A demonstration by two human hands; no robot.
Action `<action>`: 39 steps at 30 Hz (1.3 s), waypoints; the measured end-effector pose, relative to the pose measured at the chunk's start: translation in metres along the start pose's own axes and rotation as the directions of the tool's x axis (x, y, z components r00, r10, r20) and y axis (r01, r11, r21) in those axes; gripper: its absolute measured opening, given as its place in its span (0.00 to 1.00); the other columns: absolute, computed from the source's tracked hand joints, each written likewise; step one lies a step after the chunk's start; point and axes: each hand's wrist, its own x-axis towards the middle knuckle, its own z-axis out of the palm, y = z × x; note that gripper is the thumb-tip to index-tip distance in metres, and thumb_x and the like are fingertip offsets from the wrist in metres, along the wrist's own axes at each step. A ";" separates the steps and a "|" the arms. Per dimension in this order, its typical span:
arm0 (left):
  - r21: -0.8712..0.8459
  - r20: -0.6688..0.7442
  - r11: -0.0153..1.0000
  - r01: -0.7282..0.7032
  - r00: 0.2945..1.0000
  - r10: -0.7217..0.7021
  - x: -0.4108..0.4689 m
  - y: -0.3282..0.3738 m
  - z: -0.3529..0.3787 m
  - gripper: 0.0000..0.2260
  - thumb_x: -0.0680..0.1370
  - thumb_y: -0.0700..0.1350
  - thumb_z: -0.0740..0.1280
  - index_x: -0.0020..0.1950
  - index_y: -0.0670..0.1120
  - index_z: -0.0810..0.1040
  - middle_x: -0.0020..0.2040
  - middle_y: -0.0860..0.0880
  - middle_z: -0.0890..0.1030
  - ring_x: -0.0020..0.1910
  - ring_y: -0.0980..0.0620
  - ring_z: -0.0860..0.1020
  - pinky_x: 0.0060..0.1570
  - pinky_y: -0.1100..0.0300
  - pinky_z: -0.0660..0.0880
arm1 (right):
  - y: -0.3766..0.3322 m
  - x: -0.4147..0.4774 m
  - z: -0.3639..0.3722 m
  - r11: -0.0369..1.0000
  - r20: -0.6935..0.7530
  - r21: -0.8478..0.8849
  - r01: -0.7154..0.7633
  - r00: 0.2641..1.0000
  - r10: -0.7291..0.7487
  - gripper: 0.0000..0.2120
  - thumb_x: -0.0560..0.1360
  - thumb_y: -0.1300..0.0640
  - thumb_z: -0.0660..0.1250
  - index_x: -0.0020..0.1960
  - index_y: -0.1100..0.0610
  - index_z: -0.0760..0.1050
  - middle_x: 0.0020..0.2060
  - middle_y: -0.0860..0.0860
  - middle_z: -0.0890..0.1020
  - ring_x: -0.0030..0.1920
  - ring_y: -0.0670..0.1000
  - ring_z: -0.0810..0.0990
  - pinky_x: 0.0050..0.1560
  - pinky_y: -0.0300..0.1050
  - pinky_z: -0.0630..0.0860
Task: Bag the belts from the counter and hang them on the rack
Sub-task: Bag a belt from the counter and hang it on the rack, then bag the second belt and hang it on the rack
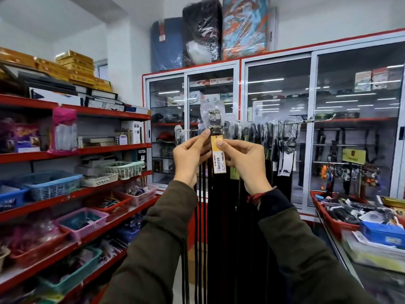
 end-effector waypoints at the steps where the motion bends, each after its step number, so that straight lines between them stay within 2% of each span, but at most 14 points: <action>1: -0.006 -0.004 1.000 0.005 1.000 -0.005 0.003 0.001 0.000 0.12 0.76 0.44 0.75 0.54 0.37 0.85 0.40 0.47 0.88 0.36 0.55 0.85 0.33 0.66 0.80 | -0.001 0.001 0.001 1.000 0.003 0.019 -0.006 1.000 0.006 0.09 0.72 0.58 0.78 0.51 0.61 0.87 0.43 0.58 0.89 0.43 0.51 0.88 0.40 0.42 0.84; 4: -0.024 -0.010 0.999 0.043 0.999 -0.043 0.008 0.001 0.000 0.11 0.76 0.43 0.75 0.54 0.38 0.85 0.40 0.48 0.87 0.35 0.55 0.85 0.32 0.66 0.80 | 0.000 0.005 0.005 0.998 0.003 0.046 -0.034 0.999 0.034 0.09 0.72 0.59 0.78 0.50 0.63 0.86 0.42 0.60 0.89 0.40 0.53 0.88 0.40 0.45 0.85; 8: 0.008 0.000 0.996 0.092 0.996 -0.092 0.011 -0.009 -0.005 0.07 0.76 0.43 0.75 0.50 0.40 0.85 0.39 0.48 0.88 0.36 0.55 0.85 0.33 0.66 0.81 | 0.011 0.005 0.004 0.995 -0.002 0.064 -0.076 0.997 0.076 0.08 0.73 0.61 0.77 0.50 0.64 0.86 0.40 0.60 0.88 0.36 0.50 0.87 0.37 0.43 0.84; 12: 0.033 -0.006 0.993 0.109 0.994 -0.109 0.014 -0.021 -0.007 0.04 0.76 0.45 0.75 0.47 0.45 0.86 0.37 0.50 0.88 0.36 0.56 0.85 0.35 0.65 0.82 | 0.025 0.005 0.003 0.997 -0.041 0.003 -0.073 0.997 0.073 0.07 0.73 0.59 0.77 0.50 0.60 0.86 0.41 0.59 0.89 0.40 0.52 0.89 0.37 0.42 0.84; 15: 0.062 -0.017 0.997 0.036 0.999 -0.035 0.017 -0.031 -0.007 0.04 0.77 0.43 0.74 0.49 0.44 0.85 0.43 0.47 0.88 0.42 0.52 0.86 0.41 0.61 0.84 | 0.036 0.010 0.001 0.992 -0.064 -0.112 -0.061 0.997 0.054 0.10 0.74 0.56 0.76 0.54 0.59 0.86 0.44 0.58 0.88 0.47 0.55 0.89 0.42 0.48 0.86; 17: 0.098 -0.026 0.993 -0.065 0.997 0.068 0.016 -0.040 -0.007 0.04 0.78 0.41 0.73 0.53 0.45 0.85 0.48 0.44 0.87 0.50 0.48 0.86 0.47 0.56 0.84 | 0.043 0.011 -0.001 0.988 -0.057 -0.141 -0.065 0.997 0.057 0.09 0.77 0.58 0.72 0.56 0.58 0.84 0.47 0.58 0.88 0.50 0.56 0.88 0.44 0.51 0.87; 19: 0.162 -0.047 0.968 -0.189 0.979 0.199 0.011 -0.050 -0.007 0.07 0.78 0.40 0.73 0.56 0.44 0.84 0.52 0.43 0.87 0.52 0.48 0.85 0.52 0.53 0.83 | 0.047 0.004 -0.005 0.987 -0.075 -0.145 -0.062 0.996 0.052 0.08 0.80 0.60 0.68 0.57 0.56 0.83 0.50 0.57 0.88 0.51 0.54 0.88 0.45 0.51 0.87; 21: 0.259 -0.067 0.919 -0.298 0.943 0.325 -0.002 -0.059 -0.007 0.11 0.79 0.40 0.72 0.60 0.42 0.83 0.53 0.45 0.86 0.51 0.53 0.84 0.55 0.57 0.82 | 0.052 -0.009 -0.012 0.980 -0.124 -0.197 -0.029 0.992 0.004 0.08 0.81 0.59 0.66 0.56 0.53 0.83 0.49 0.52 0.88 0.50 0.51 0.88 0.47 0.53 0.86; 23: 0.323 -0.041 0.866 -0.382 0.908 0.416 -0.020 -0.067 -0.006 0.11 0.80 0.40 0.70 0.62 0.42 0.82 0.56 0.46 0.84 0.55 0.55 0.83 0.58 0.59 0.81 | 0.057 -0.026 -0.024 0.952 -0.151 -0.305 0.036 0.985 -0.085 0.09 0.81 0.56 0.65 0.57 0.51 0.83 0.49 0.46 0.87 0.50 0.46 0.86 0.51 0.52 0.85; 26: 0.486 0.115 0.679 -0.551 0.810 0.575 -0.050 -0.083 -0.003 0.10 0.82 0.41 0.67 0.62 0.44 0.82 0.59 0.49 0.82 0.61 0.55 0.80 0.64 0.57 0.77 | 0.061 -0.055 -0.049 0.885 -0.141 -0.454 0.104 0.972 -0.187 0.12 0.83 0.57 0.63 0.62 0.52 0.81 0.55 0.47 0.85 0.55 0.43 0.83 0.57 0.45 0.82; 28: 0.558 0.224 0.558 -0.615 0.759 0.612 -0.070 -0.096 -0.002 0.10 0.82 0.41 0.66 0.62 0.43 0.82 0.60 0.48 0.81 0.63 0.56 0.78 0.67 0.61 0.73 | 0.064 -0.073 -0.069 0.824 -0.100 -0.542 0.164 0.961 -0.258 0.13 0.83 0.58 0.61 0.65 0.54 0.78 0.59 0.48 0.83 0.61 0.44 0.81 0.63 0.46 0.79; 31: 0.611 0.346 0.517 -0.599 0.790 0.507 -0.103 -0.118 0.005 0.13 0.83 0.43 0.65 0.66 0.45 0.79 0.66 0.49 0.77 0.71 0.52 0.73 0.73 0.61 0.67 | 0.069 -0.101 -0.102 0.707 -0.038 -0.682 0.185 0.957 -0.287 0.16 0.84 0.57 0.59 0.69 0.54 0.75 0.67 0.49 0.78 0.71 0.48 0.74 0.71 0.50 0.72; 34: 0.680 0.406 0.471 -0.562 0.823 0.397 -0.138 -0.146 0.010 0.15 0.83 0.46 0.63 0.70 0.48 0.77 0.71 0.52 0.74 0.76 0.51 0.67 0.75 0.65 0.62 | 0.069 -0.132 -0.137 0.580 -0.021 -0.800 0.154 0.959 -0.283 0.18 0.83 0.56 0.59 0.73 0.54 0.72 0.75 0.50 0.71 0.80 0.52 0.62 0.78 0.56 0.63; 39: 0.723 0.473 0.440 -0.533 0.846 0.246 -0.202 -0.196 0.022 0.18 0.84 0.48 0.63 0.74 0.49 0.73 0.76 0.53 0.71 0.80 0.51 0.62 0.77 0.45 0.64 | 0.066 -0.193 -0.202 0.393 -0.036 -0.918 0.060 0.972 -0.233 0.19 0.83 0.56 0.61 0.73 0.53 0.70 0.79 0.51 0.65 0.83 0.55 0.54 0.82 0.59 0.51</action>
